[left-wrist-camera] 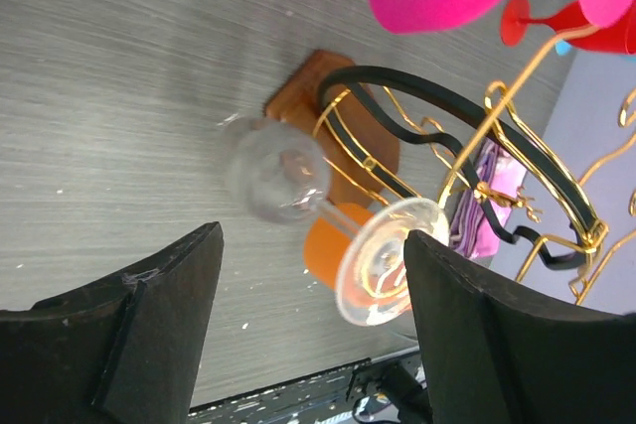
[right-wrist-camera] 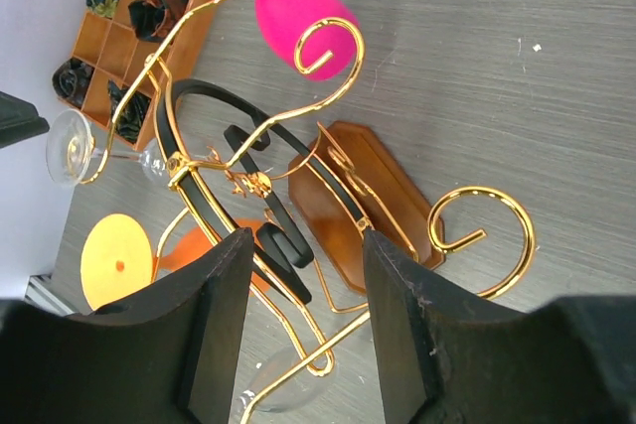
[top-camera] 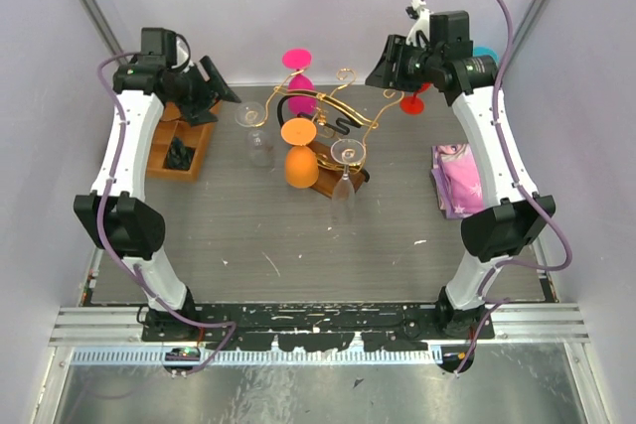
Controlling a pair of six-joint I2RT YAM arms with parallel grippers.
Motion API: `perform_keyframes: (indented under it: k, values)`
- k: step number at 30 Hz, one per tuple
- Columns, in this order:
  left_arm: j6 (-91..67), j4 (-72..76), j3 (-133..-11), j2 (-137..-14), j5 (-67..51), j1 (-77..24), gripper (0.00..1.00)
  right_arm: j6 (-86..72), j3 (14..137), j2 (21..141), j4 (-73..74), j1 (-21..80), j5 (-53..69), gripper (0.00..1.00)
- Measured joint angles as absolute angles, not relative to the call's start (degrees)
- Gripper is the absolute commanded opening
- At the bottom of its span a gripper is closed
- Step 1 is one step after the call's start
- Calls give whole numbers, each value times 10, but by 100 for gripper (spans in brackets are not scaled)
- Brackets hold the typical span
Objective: Take the wine glass off the wine glass rack
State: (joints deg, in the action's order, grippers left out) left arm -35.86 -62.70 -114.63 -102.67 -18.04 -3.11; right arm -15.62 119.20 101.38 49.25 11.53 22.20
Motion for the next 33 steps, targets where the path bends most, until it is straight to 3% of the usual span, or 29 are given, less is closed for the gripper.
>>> perform_keyframes:
  k: [5,7,12,16,20,24,27,33]
  values:
    - [-365,-579,-1119,-1025,-199,-58,80,-156,1160,987,488,115,222,54]
    - [-368,-566,-1107,-1025,-205,-63,75,-156,1151,971,488,115,222,54]
    - [-376,-550,-1092,-1022,-216,-63,54,-153,1139,940,480,115,220,54]
    - [-381,-530,-1061,-1003,-221,-65,46,-152,1132,927,475,115,217,54]
    - [-382,-519,-1051,-990,-228,-66,23,-151,1118,925,473,115,215,54]
    - [-387,-505,-1039,-988,-237,-66,15,-150,1114,925,473,115,212,54]
    - [-393,-492,-1030,-981,-241,-65,0,-149,1111,925,472,115,208,54]
    - [-398,-472,-1025,-975,-252,-65,0,-142,1107,925,472,115,202,54]
